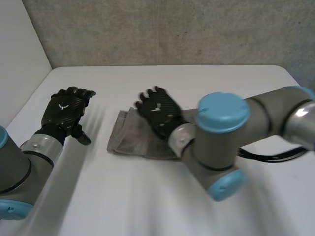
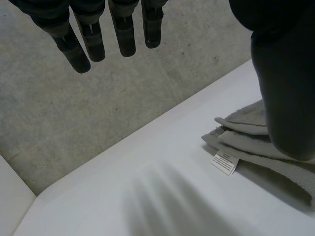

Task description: Fold the towel.

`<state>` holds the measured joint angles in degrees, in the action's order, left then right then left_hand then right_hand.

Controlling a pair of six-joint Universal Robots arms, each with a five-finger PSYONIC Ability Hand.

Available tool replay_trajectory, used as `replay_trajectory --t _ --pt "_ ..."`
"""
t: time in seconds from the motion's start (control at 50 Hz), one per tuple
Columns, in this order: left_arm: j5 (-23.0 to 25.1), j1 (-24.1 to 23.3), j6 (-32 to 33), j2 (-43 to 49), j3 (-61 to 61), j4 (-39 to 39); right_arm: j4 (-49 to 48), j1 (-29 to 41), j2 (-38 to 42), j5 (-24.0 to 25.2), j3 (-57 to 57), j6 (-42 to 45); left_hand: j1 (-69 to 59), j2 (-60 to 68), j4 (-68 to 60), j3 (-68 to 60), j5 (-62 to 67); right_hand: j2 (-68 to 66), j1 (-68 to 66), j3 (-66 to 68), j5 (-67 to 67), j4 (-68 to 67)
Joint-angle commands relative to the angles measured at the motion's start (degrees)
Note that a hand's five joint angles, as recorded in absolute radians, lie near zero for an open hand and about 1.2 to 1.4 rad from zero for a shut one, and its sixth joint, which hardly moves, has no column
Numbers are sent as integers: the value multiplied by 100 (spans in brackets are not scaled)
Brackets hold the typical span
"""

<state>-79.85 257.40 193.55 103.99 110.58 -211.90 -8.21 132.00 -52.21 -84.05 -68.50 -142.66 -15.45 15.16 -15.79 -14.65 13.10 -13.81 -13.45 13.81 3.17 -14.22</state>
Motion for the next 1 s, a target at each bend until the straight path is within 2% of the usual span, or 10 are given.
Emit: replay_trajectory --t 0.02,0.12,0.24,0.36,0.38,0.42,0.58,0.72,0.82,1.0 --pt "31 -128 52 7 34 9 750 -649 -598 38 -1166 -482 389 -360 423 309 -1154 381 345 -381 -317 422" --pt "58 -584 87 208 25 0 252 -1141 -852 38 -2227 -491 338 -310 373 259 -1104 240 204 -240 -176 281" --pt "58 -708 87 288 -10 9 -269 -1493 -879 47 -2660 -474 355 -326 390 276 -1120 -687 -723 687 751 -646" --pt "58 -708 78 288 -10 9 -375 -1660 -651 -41 -2651 -465 372 -343 406 292 -1137 -4102 -4137 4102 4166 -4061" --pt "58 -700 78 280 -1 0 -357 -1721 -624 -59 -2634 -465 372 -343 406 292 -1137 -5618 -5653 5618 5681 -5576" --pt "58 -691 78 280 16 0 -340 -1809 -633 -76 -2634 -465 388 -360 423 309 -1154 -6609 -6645 6609 6673 -6568" --pt "49 -664 69 218 43 9 -278 -2240 -1055 -296 -2906 -386 422 -394 457 343 -1188 -6619 -6655 6619 6683 -6578" --pt "49 -664 60 61 -71 9 -68 -2750 -1494 -375 -2986 1280 456 -427 490 376 -1221 -6619 -6655 6619 6683 -6578" --pt "14 -647 17 -37 -325 9 -93 -2532 -1459 -366 -2478 1969 456 -427 491 377 -1221 -6619 -6655 6619 6683 -6578" --pt "-48 -778 -54 -19 -923 79 -287 -107 -678 45 -1571 1715 473 -444 507 393 -1238 -6619 -6655 6619 6683 -6578"
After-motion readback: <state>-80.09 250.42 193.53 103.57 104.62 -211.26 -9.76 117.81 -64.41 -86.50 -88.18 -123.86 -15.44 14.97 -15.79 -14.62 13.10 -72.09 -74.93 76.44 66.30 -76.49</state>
